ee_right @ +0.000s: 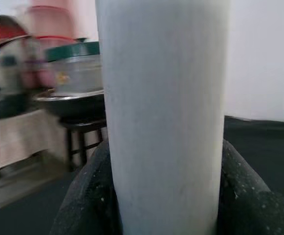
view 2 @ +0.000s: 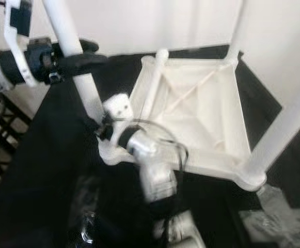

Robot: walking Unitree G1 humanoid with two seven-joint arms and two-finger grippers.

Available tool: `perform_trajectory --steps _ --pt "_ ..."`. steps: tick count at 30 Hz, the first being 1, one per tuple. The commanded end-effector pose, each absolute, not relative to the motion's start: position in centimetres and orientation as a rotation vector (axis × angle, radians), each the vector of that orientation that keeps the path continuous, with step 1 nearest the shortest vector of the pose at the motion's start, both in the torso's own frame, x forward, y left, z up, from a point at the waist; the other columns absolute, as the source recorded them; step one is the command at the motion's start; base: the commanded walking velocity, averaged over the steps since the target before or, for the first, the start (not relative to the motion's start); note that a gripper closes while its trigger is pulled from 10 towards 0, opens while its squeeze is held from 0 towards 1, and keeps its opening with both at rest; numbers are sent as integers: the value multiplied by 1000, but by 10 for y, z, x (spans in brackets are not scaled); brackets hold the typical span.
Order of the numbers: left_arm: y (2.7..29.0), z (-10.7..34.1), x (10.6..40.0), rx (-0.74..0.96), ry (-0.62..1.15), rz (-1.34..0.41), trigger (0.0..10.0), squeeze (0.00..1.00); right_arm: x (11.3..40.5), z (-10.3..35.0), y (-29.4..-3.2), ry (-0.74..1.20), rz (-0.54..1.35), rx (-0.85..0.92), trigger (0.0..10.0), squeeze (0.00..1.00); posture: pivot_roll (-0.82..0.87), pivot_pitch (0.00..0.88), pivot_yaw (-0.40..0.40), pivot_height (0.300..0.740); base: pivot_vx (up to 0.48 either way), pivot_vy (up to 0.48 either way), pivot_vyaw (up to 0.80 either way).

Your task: Building children table

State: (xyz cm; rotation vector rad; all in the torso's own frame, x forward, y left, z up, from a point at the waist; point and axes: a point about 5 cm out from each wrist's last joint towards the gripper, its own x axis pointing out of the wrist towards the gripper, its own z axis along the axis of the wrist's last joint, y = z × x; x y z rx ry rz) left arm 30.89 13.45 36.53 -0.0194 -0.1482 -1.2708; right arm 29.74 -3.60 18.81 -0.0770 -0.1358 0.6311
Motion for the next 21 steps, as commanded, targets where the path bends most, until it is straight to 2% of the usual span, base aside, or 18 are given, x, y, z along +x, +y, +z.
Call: perform_trajectory --steps 1,7,8,12,13,14,15,19,20,21 --pt "135 369 309 -8 -135 -1283 10000 0 293 127 -48 161 607 -111 0 0 -14 94 156 740 0 0 0" --pt "132 365 314 -33 -127 -1268 10000 0 300 134 -43 114 649 -144 0 0 -19 91 140 740 0 0 0" --pt "133 364 314 -44 -118 -1273 0 0 300 136 -41 106 651 -140 0 0 -21 87 146 740 0 0 0" --pt "134 360 313 -36 -95 -1289 0 0 298 144 -39 97 630 -144 0 0 -22 83 147 740 0 0 0" --pt "133 359 313 -36 -92 -1291 0 0 301 148 -39 88 628 -147 6588 0 -22 78 146 740 0 0 0" --pt "133 359 313 -36 -92 -1291 0 0 301 148 -39 88 628 -147 6588 0 -22 78 146 740 0 0 0" --pt "133 359 312 -34 -91 -1290 0 0 300 155 -37 73 648 -147 10000 0 -22 76 144 740 0 0 0" --pt "133 360 313 -38 -93 -1288 0 0 302 164 -34 24 706 -164 10000 35 -21 70 142 740 0 0 0" --pt "133 360 313 -38 -100 -1285 0 0 308 179 -36 -18 855 -132 10000 1000 -19 64 139 740 0 0 0" --pt "133 361 314 -36 -106 -1284 0 0 315 194 -42 -69 996 -119 10000 1000 -19 55 138 740 0 0 0"
